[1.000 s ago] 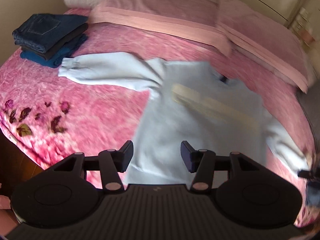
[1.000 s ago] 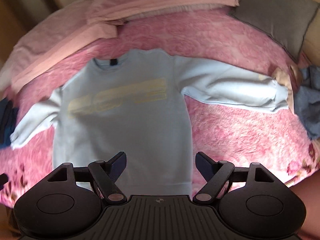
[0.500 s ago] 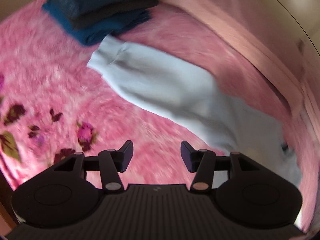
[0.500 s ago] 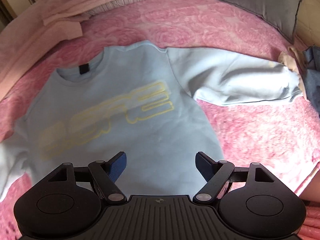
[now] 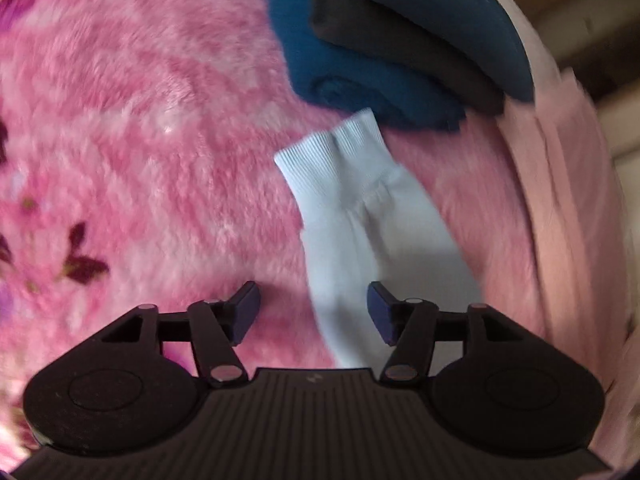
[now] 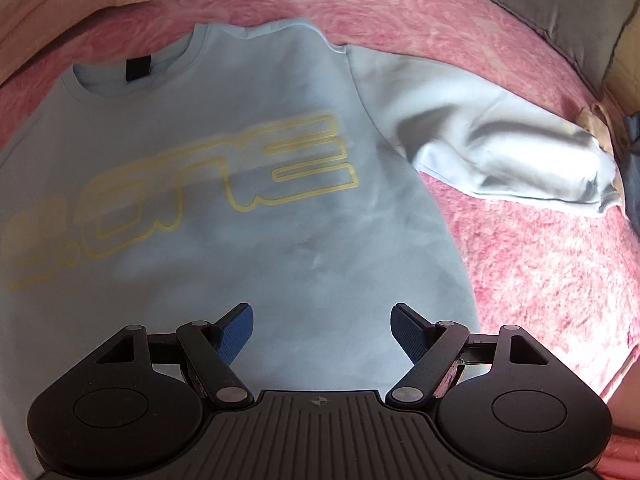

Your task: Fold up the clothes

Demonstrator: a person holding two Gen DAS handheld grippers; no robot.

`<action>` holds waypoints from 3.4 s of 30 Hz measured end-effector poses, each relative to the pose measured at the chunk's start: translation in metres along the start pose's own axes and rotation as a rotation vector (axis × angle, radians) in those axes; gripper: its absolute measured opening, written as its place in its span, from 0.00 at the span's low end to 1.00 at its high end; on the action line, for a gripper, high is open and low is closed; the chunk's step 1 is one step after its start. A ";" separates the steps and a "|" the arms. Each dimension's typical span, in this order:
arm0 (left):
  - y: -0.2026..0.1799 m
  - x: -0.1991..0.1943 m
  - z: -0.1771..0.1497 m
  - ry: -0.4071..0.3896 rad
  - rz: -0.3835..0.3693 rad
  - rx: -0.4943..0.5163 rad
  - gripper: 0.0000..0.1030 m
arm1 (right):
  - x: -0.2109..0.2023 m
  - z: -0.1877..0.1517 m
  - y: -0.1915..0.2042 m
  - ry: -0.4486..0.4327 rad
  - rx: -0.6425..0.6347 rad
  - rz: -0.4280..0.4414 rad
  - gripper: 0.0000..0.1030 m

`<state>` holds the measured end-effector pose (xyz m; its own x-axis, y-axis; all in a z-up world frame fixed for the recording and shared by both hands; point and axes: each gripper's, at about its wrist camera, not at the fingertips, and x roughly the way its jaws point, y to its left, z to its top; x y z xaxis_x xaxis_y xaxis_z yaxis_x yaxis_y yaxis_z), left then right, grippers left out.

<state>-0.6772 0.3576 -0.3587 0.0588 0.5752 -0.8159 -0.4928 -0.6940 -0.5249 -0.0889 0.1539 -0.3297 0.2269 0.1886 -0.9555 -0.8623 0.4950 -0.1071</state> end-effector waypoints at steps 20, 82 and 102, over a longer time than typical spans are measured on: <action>-0.118 -0.052 -0.082 -0.157 -0.233 0.580 0.01 | 0.013 0.034 -0.073 -0.061 0.026 0.005 0.77; -0.145 0.014 -0.246 0.346 -0.139 0.949 0.13 | 0.065 0.080 -0.105 -0.131 0.365 0.591 0.06; -0.170 0.021 -0.277 0.227 -0.154 1.221 0.00 | 0.044 0.075 -0.094 -0.257 0.268 0.585 0.04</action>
<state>-0.3519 0.3674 -0.3536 0.2757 0.4428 -0.8532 -0.9428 0.2976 -0.1502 0.0362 0.1795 -0.3414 -0.1123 0.6668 -0.7367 -0.7413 0.4375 0.5090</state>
